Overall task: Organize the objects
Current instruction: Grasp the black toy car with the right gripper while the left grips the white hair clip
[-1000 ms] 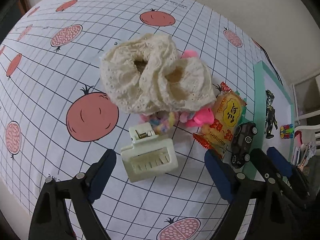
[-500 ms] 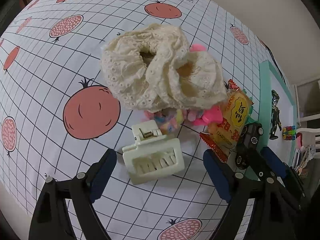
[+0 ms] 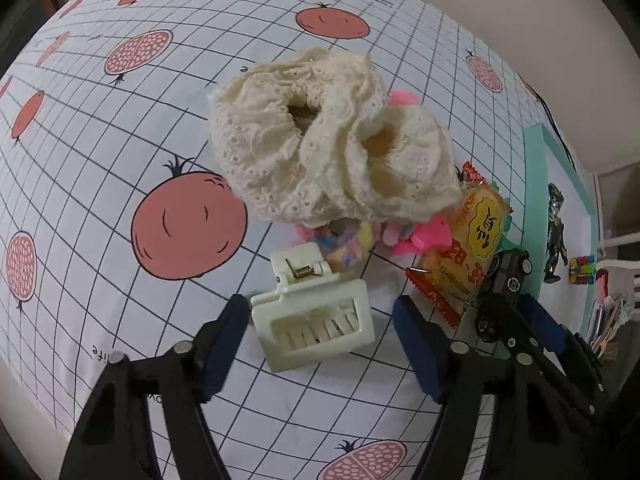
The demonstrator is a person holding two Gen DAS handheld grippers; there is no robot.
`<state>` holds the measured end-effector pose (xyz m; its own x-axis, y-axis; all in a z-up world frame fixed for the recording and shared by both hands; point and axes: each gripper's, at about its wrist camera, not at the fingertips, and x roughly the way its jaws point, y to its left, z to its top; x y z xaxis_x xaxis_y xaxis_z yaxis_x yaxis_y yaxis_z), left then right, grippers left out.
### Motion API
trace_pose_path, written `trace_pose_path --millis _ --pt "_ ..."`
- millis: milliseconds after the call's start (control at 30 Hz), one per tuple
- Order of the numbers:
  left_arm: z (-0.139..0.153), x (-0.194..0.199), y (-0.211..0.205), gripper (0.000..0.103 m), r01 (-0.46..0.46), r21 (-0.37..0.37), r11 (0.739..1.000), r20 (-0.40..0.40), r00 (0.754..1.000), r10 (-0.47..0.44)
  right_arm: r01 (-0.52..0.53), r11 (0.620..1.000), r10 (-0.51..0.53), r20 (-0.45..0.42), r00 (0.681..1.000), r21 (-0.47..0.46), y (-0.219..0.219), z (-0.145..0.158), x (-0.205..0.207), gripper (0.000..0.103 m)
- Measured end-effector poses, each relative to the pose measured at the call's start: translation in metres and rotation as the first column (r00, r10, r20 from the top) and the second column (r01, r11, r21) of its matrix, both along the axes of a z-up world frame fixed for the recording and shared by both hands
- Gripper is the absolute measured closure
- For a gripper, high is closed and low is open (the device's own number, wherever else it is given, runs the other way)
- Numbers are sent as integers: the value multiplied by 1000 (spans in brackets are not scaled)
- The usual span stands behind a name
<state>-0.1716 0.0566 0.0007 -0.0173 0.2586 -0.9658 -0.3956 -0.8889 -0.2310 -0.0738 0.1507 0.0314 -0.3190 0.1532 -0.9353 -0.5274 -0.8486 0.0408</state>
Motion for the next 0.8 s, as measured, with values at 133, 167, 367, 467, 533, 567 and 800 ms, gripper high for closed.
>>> trace_pose_path --millis 133,167,367,467,533,567,800 --pt "3 -1 -4 31 9 -5 1000 -5 1000 -9 -2 1000 2 -1 1000 8 -1 -1 -1 55" --pt "3 -2 -4 31 9 -6 1000 -6 1000 -9 -1 1000 1 -2 1000 10 -2 -1 -2 55" --pt "3 -2 -4 34 4 -6 1000 -8 1000 -4 -3 1000 4 -3 1000 16 -4 -3 -4 56" --pt "4 -3 -3 34 0 -5 1000 -7 1000 0 -2 1000 2 7 1000 10 -4 -8 -6 58" --pt "4 -3 -4 34 -1 -4 1000 -7 1000 1 -2 1000 2 13 1000 10 -5 -11 -7 59" --pt "4 -3 -4 34 -1 -4 1000 -7 1000 1 -3 1000 2 15 1000 11 -6 -12 -7 59" --pt "3 -5 -5 34 2 -3 1000 -5 1000 -2 4 1000 -4 18 1000 14 -5 -15 -6 59"
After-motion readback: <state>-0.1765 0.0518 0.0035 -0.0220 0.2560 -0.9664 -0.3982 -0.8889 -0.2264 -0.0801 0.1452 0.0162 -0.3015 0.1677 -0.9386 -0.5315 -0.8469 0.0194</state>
